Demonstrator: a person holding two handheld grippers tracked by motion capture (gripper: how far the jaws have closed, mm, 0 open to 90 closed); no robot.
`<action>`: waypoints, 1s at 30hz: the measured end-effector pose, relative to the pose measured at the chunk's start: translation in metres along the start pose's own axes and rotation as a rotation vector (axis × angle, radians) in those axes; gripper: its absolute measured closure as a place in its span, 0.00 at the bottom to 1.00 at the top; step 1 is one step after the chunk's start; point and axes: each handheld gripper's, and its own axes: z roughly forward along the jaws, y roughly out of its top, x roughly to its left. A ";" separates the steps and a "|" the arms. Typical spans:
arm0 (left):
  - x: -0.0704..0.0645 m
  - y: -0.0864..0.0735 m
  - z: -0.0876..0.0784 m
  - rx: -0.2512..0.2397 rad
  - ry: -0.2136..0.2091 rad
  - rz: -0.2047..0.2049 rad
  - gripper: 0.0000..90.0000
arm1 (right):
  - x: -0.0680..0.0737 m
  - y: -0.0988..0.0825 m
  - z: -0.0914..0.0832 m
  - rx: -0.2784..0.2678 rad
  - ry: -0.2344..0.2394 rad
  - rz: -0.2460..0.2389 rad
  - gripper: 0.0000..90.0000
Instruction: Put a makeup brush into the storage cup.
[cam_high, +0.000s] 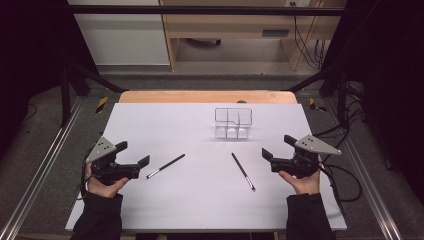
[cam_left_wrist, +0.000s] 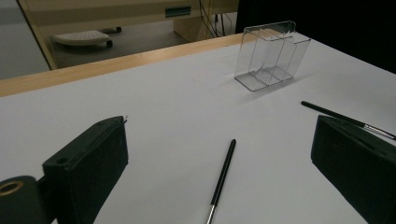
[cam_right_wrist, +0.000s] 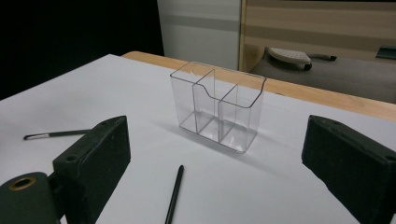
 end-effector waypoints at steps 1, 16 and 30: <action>0.000 0.000 0.000 -0.001 -0.002 -0.001 0.03 | 0.000 -0.001 0.001 0.010 0.000 -0.006 0.09; -0.003 -0.002 0.003 0.021 0.006 0.008 0.05 | -0.002 -0.004 -0.001 0.045 -0.023 0.007 0.09; -0.006 -0.006 0.008 0.043 0.004 0.013 0.05 | 0.006 -0.001 0.004 0.082 -0.025 -0.017 0.09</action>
